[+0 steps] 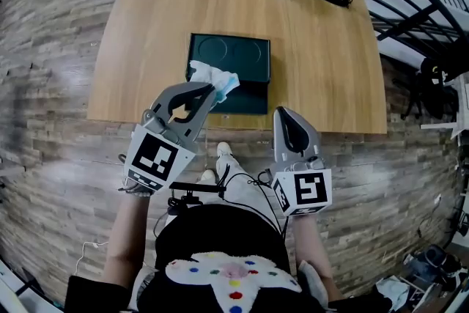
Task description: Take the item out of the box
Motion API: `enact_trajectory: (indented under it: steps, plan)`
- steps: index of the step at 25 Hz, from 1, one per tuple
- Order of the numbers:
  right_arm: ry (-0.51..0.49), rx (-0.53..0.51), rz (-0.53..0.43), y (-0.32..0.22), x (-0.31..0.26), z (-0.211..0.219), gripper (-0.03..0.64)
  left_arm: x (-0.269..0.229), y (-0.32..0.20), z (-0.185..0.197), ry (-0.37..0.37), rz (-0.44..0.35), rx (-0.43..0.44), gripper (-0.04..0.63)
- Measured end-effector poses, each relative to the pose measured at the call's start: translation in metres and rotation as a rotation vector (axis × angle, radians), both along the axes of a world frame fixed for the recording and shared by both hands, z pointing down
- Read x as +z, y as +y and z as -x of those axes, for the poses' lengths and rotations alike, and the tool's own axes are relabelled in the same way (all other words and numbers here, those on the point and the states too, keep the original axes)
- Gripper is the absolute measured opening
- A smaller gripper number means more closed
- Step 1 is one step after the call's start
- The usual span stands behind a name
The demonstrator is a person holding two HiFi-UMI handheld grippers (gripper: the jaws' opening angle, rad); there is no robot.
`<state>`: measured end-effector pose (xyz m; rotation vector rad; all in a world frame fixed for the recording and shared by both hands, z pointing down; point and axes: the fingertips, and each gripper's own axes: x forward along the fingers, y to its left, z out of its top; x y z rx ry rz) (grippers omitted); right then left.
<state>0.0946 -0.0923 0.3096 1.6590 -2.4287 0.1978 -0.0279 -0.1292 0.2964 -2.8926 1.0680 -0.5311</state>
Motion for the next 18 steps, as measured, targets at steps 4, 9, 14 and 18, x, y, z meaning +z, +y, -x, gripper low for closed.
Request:
enact_trajectory:
  steps: [4,9,14,18]
  plan:
    - [0.005,-0.010,-0.006,0.006,-0.006,0.002,0.008,-0.011,0.009,0.013,0.029,-0.028,-0.037,0.006]
    - [0.021,-0.040,-0.023,0.007,-0.014,0.009,0.008,-0.027,0.014,0.024,0.059,-0.062,-0.069,0.006]
    - [0.036,-0.059,-0.035,0.010,-0.019,0.015,0.009,-0.030,0.026,0.033,0.100,-0.061,-0.117,0.006]
    - [0.020,-0.052,-0.038,0.013,-0.021,0.018,0.009,-0.031,0.037,0.036,0.117,-0.053,-0.135,0.006]
